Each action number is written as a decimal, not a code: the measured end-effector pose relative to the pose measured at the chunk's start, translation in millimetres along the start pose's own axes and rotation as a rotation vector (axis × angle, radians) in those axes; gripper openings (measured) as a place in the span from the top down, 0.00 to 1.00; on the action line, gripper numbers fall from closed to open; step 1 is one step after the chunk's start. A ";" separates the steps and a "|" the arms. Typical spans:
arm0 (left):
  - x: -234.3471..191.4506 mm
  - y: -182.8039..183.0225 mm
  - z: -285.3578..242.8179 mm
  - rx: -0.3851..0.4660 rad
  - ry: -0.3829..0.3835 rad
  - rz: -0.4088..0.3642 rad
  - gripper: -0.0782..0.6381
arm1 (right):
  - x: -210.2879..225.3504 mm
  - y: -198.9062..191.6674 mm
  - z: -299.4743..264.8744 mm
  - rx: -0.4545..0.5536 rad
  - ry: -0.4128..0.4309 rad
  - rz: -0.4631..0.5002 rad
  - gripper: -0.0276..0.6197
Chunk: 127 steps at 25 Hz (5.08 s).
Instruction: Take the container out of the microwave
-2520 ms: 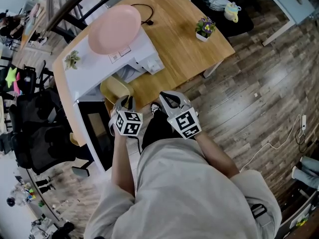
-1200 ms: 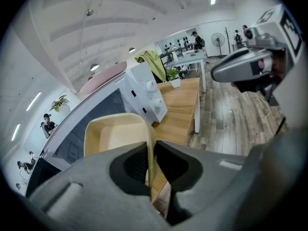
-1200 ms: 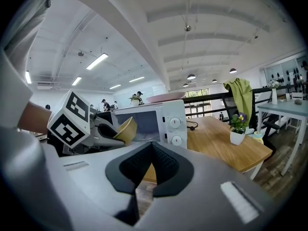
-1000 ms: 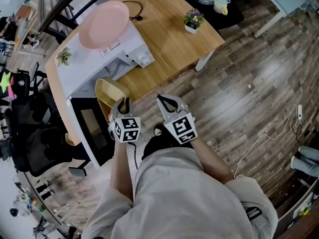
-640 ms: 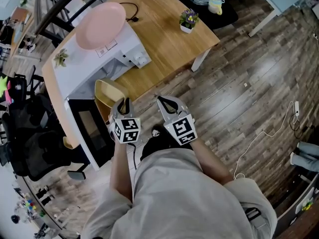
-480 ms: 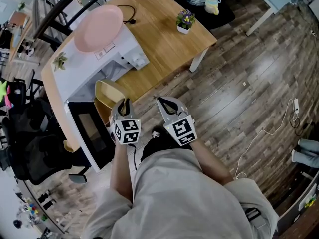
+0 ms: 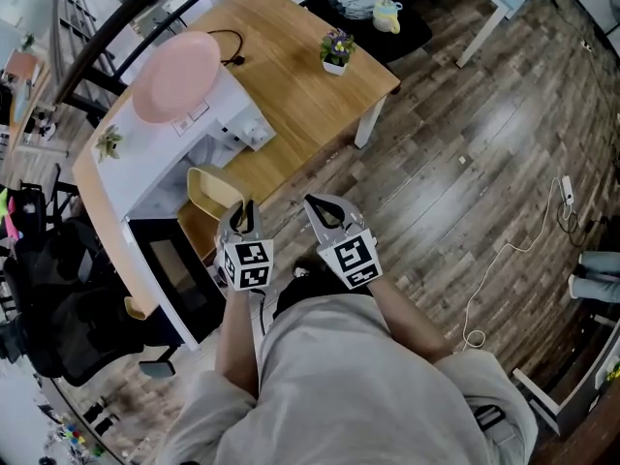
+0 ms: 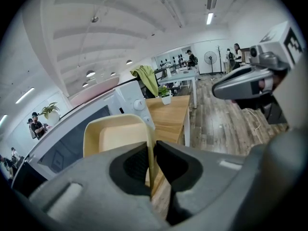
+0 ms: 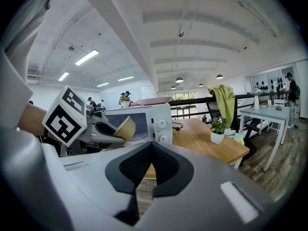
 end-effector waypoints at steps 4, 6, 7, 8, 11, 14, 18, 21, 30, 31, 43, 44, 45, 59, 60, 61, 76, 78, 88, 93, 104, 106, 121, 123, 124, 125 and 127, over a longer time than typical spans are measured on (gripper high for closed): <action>6.9 7.5 3.6 0.024 -0.033 0.010 0.84 | 1.9 4.9 4.9 0.006 -0.036 -0.001 0.94; 11.8 12.7 7.2 0.042 -0.056 0.010 0.84 | 1.7 9.1 7.1 0.010 -0.048 0.002 0.94; 14.7 14.7 8.4 0.050 -0.069 0.012 0.84 | 1.7 10.6 7.7 0.010 -0.052 0.004 0.94; 17.5 16.3 9.4 0.057 -0.083 0.013 0.84 | 1.4 11.7 8.2 0.010 -0.057 0.005 0.94; 23.4 20.5 12.5 0.068 -0.113 0.013 0.84 | -0.7 13.6 9.2 0.004 -0.068 0.009 0.94; 25.7 23.5 14.6 0.081 -0.135 0.009 0.84 | -2.9 15.0 11.5 -0.002 -0.082 0.010 0.94; 25.0 29.1 18.1 0.106 -0.147 0.033 0.84 | -1.9 18.6 16.1 0.000 -0.111 0.007 0.94; 24.6 32.9 23.2 0.132 -0.154 0.048 0.84 | -0.5 21.6 18.9 -0.004 -0.140 0.031 0.94; 24.8 48.1 41.0 0.202 -0.185 0.087 0.84 | 2.6 28.7 21.5 -0.014 -0.189 0.041 0.94; 24.7 49.4 42.3 0.208 -0.190 0.089 0.84 | 2.9 30.0 21.1 -0.014 -0.193 0.041 0.94; 18.0 77.0 58.0 0.305 -0.211 0.101 0.84 | 6.9 63.4 17.8 0.050 -0.230 0.087 0.94; 18.1 80.0 60.2 0.314 -0.212 0.100 0.84 | 7.5 68.4 19.1 0.061 -0.234 0.090 0.94; 18.2 83.0 62.4 0.325 -0.214 0.101 0.84 | 8.3 73.5 20.4 0.074 -0.238 0.093 0.94; 6.2 112.3 89.0 0.463 -0.228 0.152 0.84 | 14.6 107.1 31.5 0.146 -0.308 0.122 0.94; 5.7 113.7 90.9 0.471 -0.231 0.156 0.84 | 14.9 109.9 33.1 0.153 -0.313 0.126 0.94; 5.2 115.1 92.7 0.480 -0.233 0.161 0.84 | 15.3 113.3 34.8 0.161 -0.317 0.134 0.94; 0.1 134.0 112.3 0.590 -0.262 0.218 0.85 | 18.2 144.7 48.5 0.219 -0.351 0.203 0.94; 0.3 132.9 111.8 0.573 -0.261 0.214 0.85 | 17.4 145.2 47.5 0.220 -0.345 0.205 0.94; -1.7 130.9 109.4 0.565 -0.253 0.227 0.85 | 16.3 144.2 45.6 0.214 -0.336 0.210 0.94; 1.5 130.4 109.1 0.559 -0.256 0.221 0.85 | 17.7 145.5 48.0 0.206 -0.340 0.222 0.94; 5.7 133.2 110.0 0.559 -0.267 0.214 0.85 | 19.2 147.5 52.1 0.198 -0.350 0.230 0.94; 5.8 134.5 110.4 0.560 -0.266 0.214 0.85 | 19.5 145.8 52.5 0.193 -0.355 0.211 0.94; 3.8 133.6 108.6 0.555 -0.264 0.211 0.85 | 17.7 144.3 46.6 0.185 -0.328 0.218 0.94; 4.2 133.3 108.5 0.556 -0.263 0.217 0.85 | 18.1 145.5 46.8 0.183 -0.324 0.234 0.94; 4.3 132.8 108.2 0.557 -0.262 0.216 0.85 | 18.2 145.3 46.7 0.184 -0.324 0.233 0.94; 4.2 132.5 107.8 0.558 -0.261 0.215 0.85 | 18.2 144.7 46.5 0.185 -0.326 0.228 0.94; 3.6 132.8 107.3 0.558 -0.259 0.213 0.86 | 18.5 142.8 45.7 0.187 -0.330 0.210 0.94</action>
Point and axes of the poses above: the fingertips, and each gripper's own axes: z backward along the fingers, x to its right, y out of its top, the point moved 6 cm from there along z, backward along the fingers, and after that the axes turned 12 degrees about z, right-handed, at the moved point
